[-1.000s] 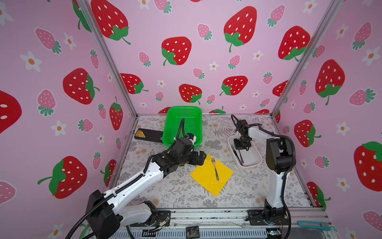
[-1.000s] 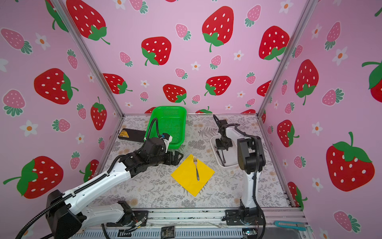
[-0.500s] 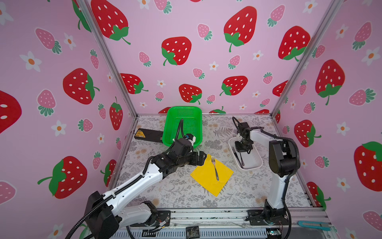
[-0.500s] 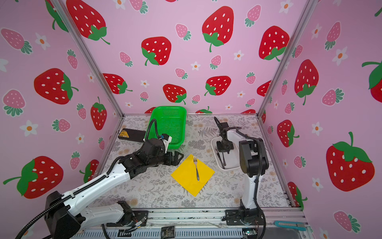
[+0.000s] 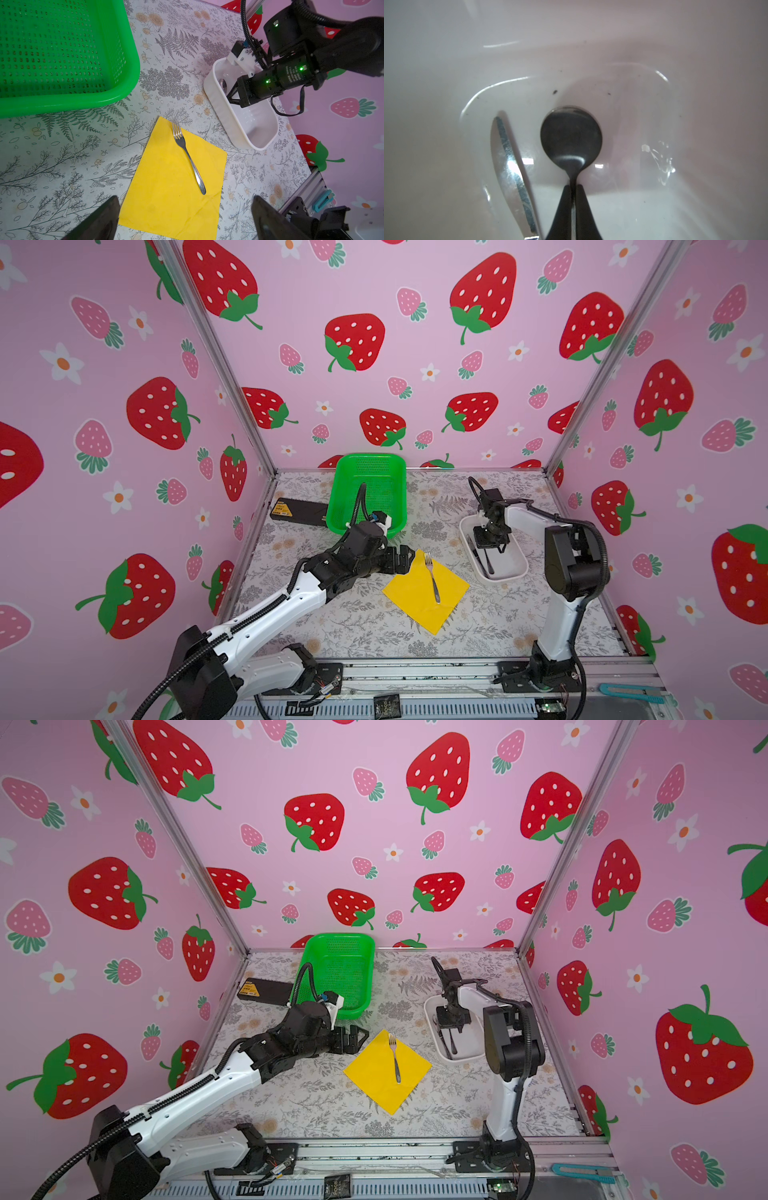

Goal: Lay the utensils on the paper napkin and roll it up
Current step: 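Grasp the silver spoon in the tray with the right gripper and lift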

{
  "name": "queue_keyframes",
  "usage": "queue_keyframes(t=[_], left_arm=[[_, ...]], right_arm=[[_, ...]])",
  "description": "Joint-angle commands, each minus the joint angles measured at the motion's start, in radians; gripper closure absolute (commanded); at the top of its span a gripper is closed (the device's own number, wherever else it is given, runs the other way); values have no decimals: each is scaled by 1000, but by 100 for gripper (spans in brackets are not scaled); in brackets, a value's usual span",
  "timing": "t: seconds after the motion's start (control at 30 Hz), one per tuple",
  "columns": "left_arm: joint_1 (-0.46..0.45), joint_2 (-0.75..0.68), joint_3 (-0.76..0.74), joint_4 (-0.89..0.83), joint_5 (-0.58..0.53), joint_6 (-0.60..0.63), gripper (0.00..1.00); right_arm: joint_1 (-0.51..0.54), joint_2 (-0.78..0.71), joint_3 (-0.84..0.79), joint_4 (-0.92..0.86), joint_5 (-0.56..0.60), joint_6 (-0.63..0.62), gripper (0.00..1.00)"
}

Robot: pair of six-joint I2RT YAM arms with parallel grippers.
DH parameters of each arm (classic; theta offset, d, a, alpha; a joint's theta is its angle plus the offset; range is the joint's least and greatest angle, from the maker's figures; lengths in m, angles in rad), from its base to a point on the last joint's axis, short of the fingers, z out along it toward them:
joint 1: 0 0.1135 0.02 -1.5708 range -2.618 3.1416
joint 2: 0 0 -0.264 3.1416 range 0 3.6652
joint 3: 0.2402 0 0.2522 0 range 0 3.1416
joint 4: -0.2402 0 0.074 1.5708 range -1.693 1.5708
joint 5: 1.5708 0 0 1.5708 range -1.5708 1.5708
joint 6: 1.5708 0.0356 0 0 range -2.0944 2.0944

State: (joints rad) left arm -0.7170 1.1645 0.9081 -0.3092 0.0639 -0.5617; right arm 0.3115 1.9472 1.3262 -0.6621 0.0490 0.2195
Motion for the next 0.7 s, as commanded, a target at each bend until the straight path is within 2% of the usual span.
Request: queue_keyframes(t=[0.0,0.3,0.47,0.67], left_arm=[[5,-8,-5,24,1,-18,0],[5,-9,-11,29,0,-7,0],[5,-5,-9,29,5,-1,0],[5,-14,-19,30,-2,5,1]], right_arm=[[5,-52,-44,21,19,9,93],[6,-155,-152,97,-23,31,94],[6,-226,-133,77,-44,48,94],[10,-307,-47,-41,-122,65,94]])
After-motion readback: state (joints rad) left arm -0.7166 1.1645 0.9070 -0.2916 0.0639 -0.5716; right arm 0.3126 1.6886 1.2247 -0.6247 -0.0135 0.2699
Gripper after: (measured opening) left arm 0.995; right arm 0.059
